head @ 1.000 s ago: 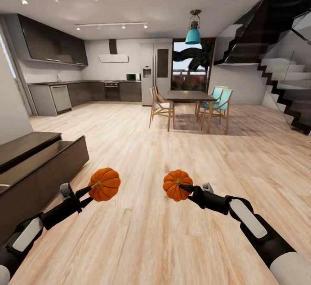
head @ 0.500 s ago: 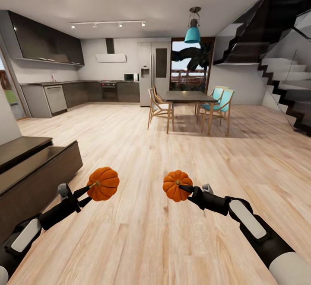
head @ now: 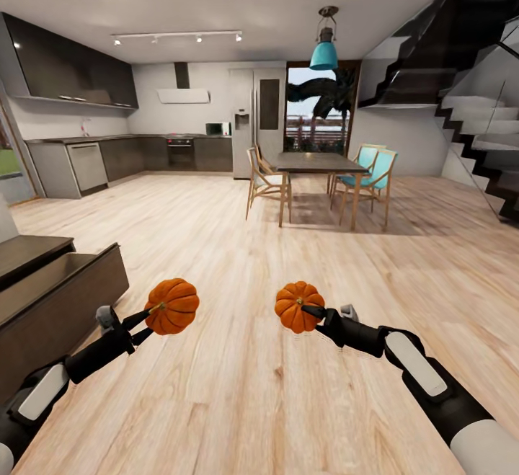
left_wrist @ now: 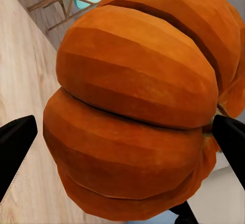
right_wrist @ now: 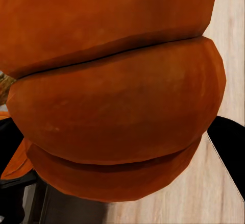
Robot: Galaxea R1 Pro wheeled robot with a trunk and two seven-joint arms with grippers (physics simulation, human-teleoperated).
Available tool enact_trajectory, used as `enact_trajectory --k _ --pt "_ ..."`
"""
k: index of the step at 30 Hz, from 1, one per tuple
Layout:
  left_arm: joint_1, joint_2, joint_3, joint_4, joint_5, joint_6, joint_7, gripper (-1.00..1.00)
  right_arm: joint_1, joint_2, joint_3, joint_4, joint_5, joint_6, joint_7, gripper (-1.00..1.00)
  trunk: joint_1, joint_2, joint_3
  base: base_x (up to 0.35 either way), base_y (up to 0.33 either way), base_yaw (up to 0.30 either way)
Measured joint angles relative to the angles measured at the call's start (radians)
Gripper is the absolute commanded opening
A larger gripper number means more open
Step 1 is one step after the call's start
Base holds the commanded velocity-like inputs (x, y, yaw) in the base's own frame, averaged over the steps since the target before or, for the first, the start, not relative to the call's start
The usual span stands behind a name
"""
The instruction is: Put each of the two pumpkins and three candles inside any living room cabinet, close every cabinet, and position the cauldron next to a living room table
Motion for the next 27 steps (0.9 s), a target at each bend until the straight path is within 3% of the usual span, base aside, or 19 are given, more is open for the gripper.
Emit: enact_trajectory --k 6,27 --pt "0.0 -0.007 0.0 -0.007 0.0 0.001 0.001 -1.0 0.0 -0.001 -0.017 0.0 0.001 0.001 0.0 -1.0 0.0 0.0 0.0 0.337 0.0 0.0" --pt "0.0 -0.008 -0.008 -0.007 -0.001 0.0 0.001 -1.0 0.0 0.0 -0.016 0.0 0.001 0.001 0.0 -1.0 0.0 0.0 0.0 0.337 0.0 0.0"
